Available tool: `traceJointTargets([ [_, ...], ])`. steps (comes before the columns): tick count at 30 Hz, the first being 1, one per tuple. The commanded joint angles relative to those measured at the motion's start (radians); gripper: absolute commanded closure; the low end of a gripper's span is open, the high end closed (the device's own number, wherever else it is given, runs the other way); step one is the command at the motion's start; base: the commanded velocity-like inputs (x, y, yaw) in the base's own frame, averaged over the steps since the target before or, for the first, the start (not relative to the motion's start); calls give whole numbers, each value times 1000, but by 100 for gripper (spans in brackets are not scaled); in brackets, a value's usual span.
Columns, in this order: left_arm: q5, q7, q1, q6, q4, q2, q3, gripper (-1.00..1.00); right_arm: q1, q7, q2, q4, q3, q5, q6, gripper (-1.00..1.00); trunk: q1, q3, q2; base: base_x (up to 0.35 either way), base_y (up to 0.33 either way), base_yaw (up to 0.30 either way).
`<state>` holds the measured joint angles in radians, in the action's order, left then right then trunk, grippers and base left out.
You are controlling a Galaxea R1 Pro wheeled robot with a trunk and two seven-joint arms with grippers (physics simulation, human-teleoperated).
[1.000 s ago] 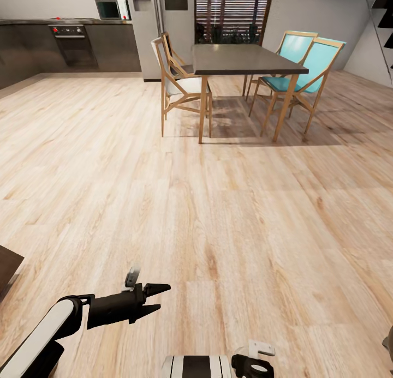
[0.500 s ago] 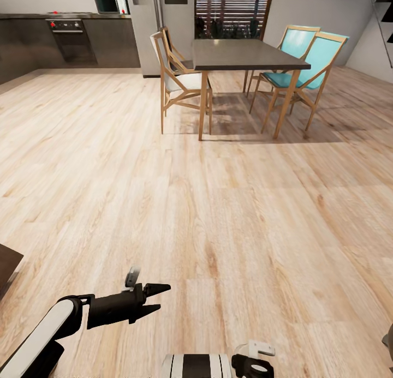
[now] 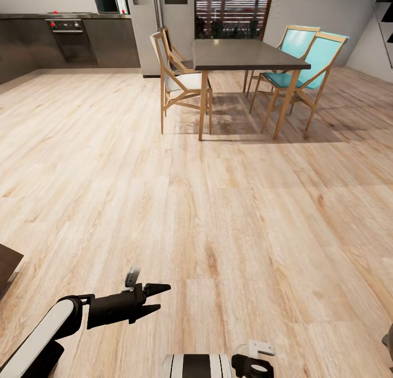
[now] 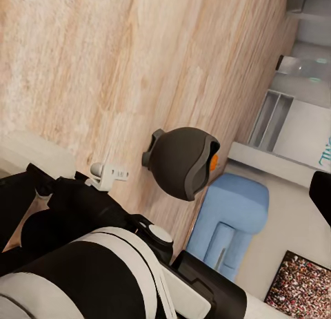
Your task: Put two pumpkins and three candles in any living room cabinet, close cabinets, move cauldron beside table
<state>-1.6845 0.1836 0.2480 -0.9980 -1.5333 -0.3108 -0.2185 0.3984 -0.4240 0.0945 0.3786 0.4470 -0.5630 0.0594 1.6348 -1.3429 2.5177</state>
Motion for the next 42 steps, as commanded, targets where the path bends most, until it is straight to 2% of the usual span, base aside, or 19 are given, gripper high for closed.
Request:
traceJointTargets([
  [1, -11, 10, 1, -1, -1, -1, -1, -100, 0, -8, -1, 2, 9, -5, 5, 100, 0, -1, 0, 0, 0, 0],
  [25, -11, 10, 1, -1, 1, -1, -1, -100, 0, -3, -1, 2, 9, -6, 4, 100, 0, -1, 0, 0, 0, 0],
  [42, -11, 10, 1, -1, 1, -1, -1, -100, 0, 2, -2, 0, 9, -8, 0, 100, -8, 65, -4, 0, 0, 0],
])
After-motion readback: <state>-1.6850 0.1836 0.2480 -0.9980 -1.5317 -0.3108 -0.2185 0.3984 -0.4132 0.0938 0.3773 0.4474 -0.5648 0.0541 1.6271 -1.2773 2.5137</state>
